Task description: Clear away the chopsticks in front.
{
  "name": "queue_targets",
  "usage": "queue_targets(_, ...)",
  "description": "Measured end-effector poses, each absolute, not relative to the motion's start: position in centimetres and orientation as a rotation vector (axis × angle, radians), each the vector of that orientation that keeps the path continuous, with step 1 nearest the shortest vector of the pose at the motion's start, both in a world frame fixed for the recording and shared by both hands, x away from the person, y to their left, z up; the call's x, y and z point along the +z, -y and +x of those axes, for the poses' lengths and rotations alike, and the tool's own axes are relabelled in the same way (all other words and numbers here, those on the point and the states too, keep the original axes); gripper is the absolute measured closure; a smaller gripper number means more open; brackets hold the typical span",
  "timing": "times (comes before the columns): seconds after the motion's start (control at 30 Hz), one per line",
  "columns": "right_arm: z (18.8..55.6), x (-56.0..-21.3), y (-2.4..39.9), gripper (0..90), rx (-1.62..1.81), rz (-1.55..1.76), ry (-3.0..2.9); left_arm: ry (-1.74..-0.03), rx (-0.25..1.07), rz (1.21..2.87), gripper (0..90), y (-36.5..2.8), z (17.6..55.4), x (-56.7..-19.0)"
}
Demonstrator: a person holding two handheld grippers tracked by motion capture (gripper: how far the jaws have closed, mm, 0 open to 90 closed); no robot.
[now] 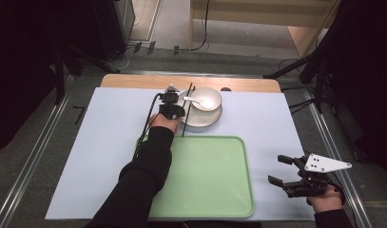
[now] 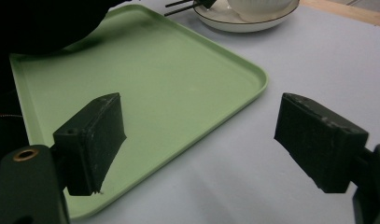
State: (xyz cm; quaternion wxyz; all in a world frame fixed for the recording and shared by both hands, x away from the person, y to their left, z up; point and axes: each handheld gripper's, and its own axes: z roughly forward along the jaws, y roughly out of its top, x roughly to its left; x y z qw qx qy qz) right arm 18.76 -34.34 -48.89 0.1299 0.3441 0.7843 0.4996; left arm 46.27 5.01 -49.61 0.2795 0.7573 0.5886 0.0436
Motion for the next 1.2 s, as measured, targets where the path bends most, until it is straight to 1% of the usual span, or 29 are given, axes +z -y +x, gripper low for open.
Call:
queue_targets(0.27,18.7,-48.9,34.3,16.4,1.450,1.000,-2.279,-1.560,0.087,2.003,86.1,-6.4,46.3,-48.0)
queue_targets(0.63,18.7,-48.9,34.4,16.4,1.441,1.006,-2.277,-1.477,0.058,2.019,86.1,-10.6,44.8,-44.4)
queue_targets(0.87,18.7,-49.0,34.3,16.4,1.430,1.006,-2.286,-1.446,0.018,2.019,86.1,-12.7,43.4,-43.6)
queue_targets(1.03,18.7,-49.0,34.3,16.4,1.431,1.008,-2.283,-1.416,-0.005,2.029,86.1,-14.4,41.4,-43.5)
queue_targets(1.2,18.7,-49.0,34.3,16.4,1.428,1.007,-2.287,-1.406,-0.017,2.028,86.1,-15.4,39.9,-43.9)
